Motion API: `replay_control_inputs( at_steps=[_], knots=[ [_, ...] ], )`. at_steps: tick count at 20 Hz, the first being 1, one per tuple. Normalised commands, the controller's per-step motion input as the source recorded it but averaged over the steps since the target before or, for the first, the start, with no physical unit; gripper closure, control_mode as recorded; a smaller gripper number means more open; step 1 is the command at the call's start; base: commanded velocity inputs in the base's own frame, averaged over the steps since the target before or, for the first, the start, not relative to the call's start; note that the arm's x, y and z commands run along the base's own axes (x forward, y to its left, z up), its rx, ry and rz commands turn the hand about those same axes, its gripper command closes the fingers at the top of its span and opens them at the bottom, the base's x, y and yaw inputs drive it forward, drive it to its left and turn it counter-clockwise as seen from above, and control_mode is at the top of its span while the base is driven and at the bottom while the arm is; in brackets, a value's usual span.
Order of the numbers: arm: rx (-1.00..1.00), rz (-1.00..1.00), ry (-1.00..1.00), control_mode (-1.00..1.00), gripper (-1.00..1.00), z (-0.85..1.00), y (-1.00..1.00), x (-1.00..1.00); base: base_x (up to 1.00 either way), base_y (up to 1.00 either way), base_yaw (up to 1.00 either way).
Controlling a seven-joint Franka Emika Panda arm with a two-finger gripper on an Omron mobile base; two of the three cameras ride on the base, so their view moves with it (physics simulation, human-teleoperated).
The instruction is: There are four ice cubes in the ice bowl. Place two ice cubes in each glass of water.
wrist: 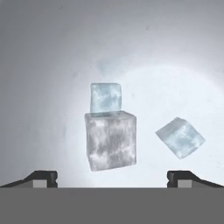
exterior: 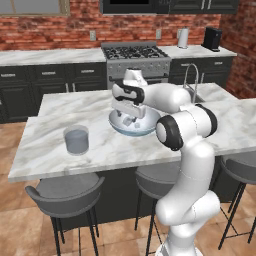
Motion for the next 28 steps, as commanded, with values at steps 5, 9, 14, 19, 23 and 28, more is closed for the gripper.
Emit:
replay_control_inputs(
  at_steps=[5, 9, 14, 19, 23, 28],
  knots=[
    [0.00, 0.00, 0.00, -1.00, -1.00, -0.05, -0.04, 0.00, 0.00, 0.00, 0.00],
    [0.00, 0.00, 0.00, -1.00, -1.00, -0.01, 0.00, 0.11, 0.00, 0.00, 0.00],
    [0.00, 0.00, 0.00, -1.00, -1.00, -0.17, 0.00, 0.00, 0.00, 0.00, 0.00],
    [0.00, 0.00, 0.00, -1.00, -1.00, -0.15, 0.00, 0.00, 0.00, 0.00, 0.00],
    [0.00, 0.00, 0.00, -1.00, -1.00, -0.04, 0.00, 0.04, 0.00, 0.00, 0.00],
    [0.00, 0.00, 0.00, -1.00, -1.00, -0.06, 0.00, 0.00, 0.00, 0.00, 0.00]
  ],
)
